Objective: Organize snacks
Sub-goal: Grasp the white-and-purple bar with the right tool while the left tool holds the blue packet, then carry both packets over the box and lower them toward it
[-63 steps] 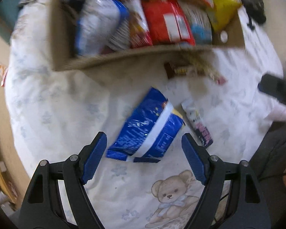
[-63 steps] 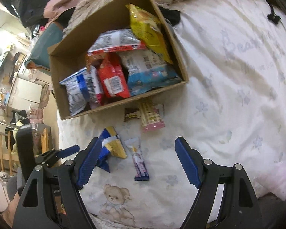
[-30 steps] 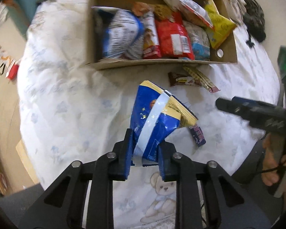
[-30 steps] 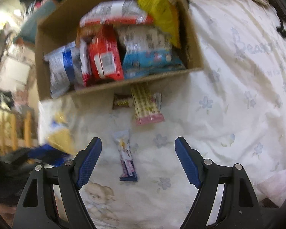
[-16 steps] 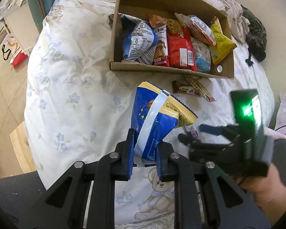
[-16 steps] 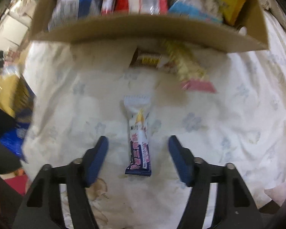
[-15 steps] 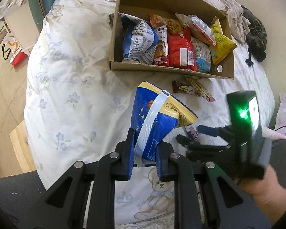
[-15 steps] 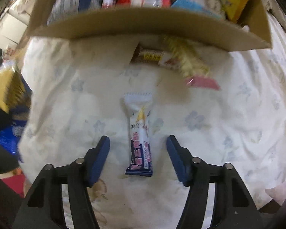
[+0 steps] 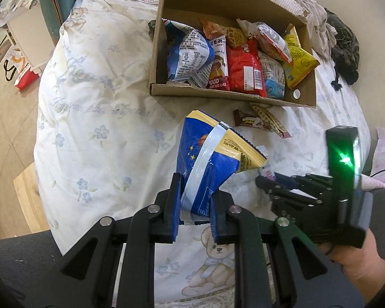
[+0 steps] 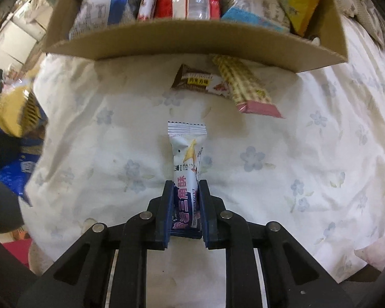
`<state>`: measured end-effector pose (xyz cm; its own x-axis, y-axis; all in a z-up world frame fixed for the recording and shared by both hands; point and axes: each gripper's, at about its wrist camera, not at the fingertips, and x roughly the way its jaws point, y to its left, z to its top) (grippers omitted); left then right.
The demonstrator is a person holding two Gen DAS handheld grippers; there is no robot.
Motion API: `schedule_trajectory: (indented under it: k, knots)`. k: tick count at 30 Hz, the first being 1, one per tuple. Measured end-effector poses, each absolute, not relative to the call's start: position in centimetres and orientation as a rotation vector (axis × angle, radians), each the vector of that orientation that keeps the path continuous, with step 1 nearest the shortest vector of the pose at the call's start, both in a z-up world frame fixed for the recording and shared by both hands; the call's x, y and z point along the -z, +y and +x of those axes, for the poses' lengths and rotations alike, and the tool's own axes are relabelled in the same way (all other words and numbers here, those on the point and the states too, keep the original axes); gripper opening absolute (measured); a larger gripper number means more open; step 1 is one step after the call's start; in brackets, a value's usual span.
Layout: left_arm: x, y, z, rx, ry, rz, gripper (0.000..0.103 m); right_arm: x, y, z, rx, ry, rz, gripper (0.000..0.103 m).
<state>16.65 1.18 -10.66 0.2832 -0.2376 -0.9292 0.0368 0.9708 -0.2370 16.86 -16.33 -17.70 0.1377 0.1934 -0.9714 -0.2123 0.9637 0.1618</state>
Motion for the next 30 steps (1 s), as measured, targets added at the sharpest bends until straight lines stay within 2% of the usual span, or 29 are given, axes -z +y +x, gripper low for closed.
schedule_trajectory:
  k: [16,30]
  knots:
    - [10.3,1.8,15.9,0.148,1.216,-0.155,0.016,12.2,-19.8,16.6,-0.349,1.33,0.118,0.019]
    - [4.2,3.1,14.3,0.121,1.027,-0.217,0.016,3.6,-23.5,15.7,-0.345,0.99,0.307,0.019]
